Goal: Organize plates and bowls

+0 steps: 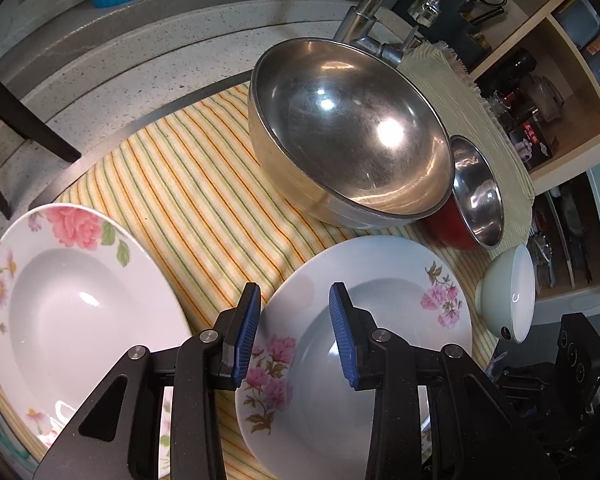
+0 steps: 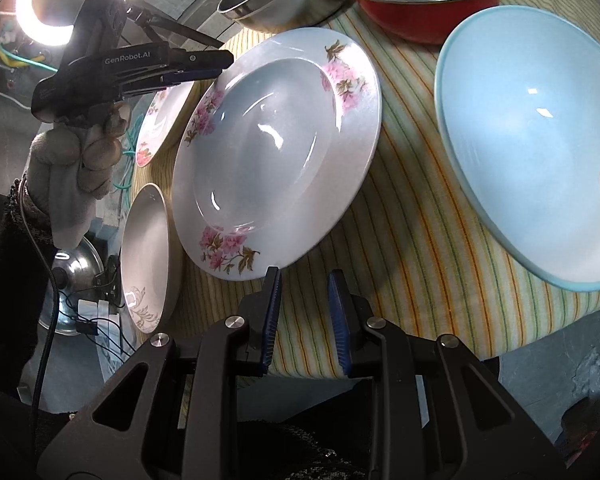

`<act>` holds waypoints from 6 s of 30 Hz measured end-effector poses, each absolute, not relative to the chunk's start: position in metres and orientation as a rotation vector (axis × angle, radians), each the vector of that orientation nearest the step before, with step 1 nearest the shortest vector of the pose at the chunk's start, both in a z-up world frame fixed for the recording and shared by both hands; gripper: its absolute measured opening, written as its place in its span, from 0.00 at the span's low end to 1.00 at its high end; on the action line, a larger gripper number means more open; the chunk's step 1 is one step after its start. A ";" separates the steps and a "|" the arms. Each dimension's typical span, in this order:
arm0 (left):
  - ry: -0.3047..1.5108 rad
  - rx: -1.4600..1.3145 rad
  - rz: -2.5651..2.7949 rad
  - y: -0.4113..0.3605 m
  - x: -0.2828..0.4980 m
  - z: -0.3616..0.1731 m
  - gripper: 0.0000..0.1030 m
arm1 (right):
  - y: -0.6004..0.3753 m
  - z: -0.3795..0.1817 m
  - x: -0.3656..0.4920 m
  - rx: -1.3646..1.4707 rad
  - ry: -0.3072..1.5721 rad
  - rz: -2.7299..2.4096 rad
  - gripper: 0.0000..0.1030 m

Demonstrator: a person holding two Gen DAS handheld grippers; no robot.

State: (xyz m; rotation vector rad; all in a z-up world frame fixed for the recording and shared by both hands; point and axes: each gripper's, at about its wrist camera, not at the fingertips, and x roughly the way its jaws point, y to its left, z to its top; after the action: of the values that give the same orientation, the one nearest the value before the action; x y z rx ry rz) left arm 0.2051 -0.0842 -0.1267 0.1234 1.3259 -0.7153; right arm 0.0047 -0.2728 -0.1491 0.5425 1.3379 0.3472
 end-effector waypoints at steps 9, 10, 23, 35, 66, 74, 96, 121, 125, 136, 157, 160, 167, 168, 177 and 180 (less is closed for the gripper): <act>1.354 0.185 -0.742 -0.098 0.211 -0.135 0.33 | -0.277 -0.151 0.006 0.600 1.330 0.363 0.25; 1.358 0.185 -0.743 -0.099 0.212 -0.136 0.33 | -0.277 -0.151 0.006 0.598 1.328 0.358 0.25; 1.378 0.222 -0.766 -0.104 0.214 -0.140 0.33 | -0.277 -0.155 0.010 0.628 1.330 0.365 0.19; 1.376 0.231 -0.769 -0.111 0.209 -0.142 0.33 | -0.278 -0.152 0.006 0.617 1.341 0.361 0.19; 1.376 0.210 -0.790 -0.114 0.171 -0.142 0.33 | -0.292 -0.148 -0.010 0.572 1.395 0.358 0.19; 1.380 0.218 -0.789 -0.117 0.167 -0.141 0.33 | -0.291 -0.148 -0.009 0.548 1.405 0.371 0.20; 1.342 0.162 -0.741 -0.096 0.166 -0.129 0.33 | -0.288 -0.136 -0.009 0.444 1.408 0.371 0.28; 1.175 -0.179 -0.457 0.060 0.181 -0.080 0.33 | -0.228 -0.068 0.070 0.306 1.215 0.480 0.41; 1.167 -0.198 -0.383 0.086 0.186 -0.083 0.33 | -0.218 -0.065 0.094 0.326 1.198 0.488 0.41; 1.184 -0.227 -0.271 0.134 0.206 -0.108 0.33 | -0.176 -0.082 0.159 0.339 1.207 0.497 0.41; 1.253 -0.277 -0.311 0.138 0.227 -0.132 0.33 | -0.129 -0.131 0.210 0.259 1.283 0.492 0.29; 1.260 -0.258 -0.324 0.132 0.228 -0.133 0.32 | -0.124 -0.134 0.213 0.246 1.290 0.499 0.26; 1.266 -0.223 -0.339 0.125 0.230 -0.134 0.31 | -0.117 -0.139 0.217 0.226 1.306 0.511 0.17; 1.267 -0.224 -0.339 0.125 0.231 -0.134 0.31 | -0.117 -0.139 0.217 0.223 1.305 0.511 0.17; 1.273 -0.216 -0.331 0.124 0.234 -0.136 0.25 | -0.112 -0.140 0.222 0.212 1.309 0.520 0.13; 1.271 -0.227 -0.333 0.124 0.233 -0.134 0.25 | -0.114 -0.140 0.220 0.219 1.319 0.517 0.13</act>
State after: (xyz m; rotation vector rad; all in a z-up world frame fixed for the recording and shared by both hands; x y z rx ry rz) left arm 0.2333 0.1236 -0.1342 -0.2275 1.2706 -0.3333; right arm 0.2199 -0.1143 -0.1395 0.2193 1.3191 0.5171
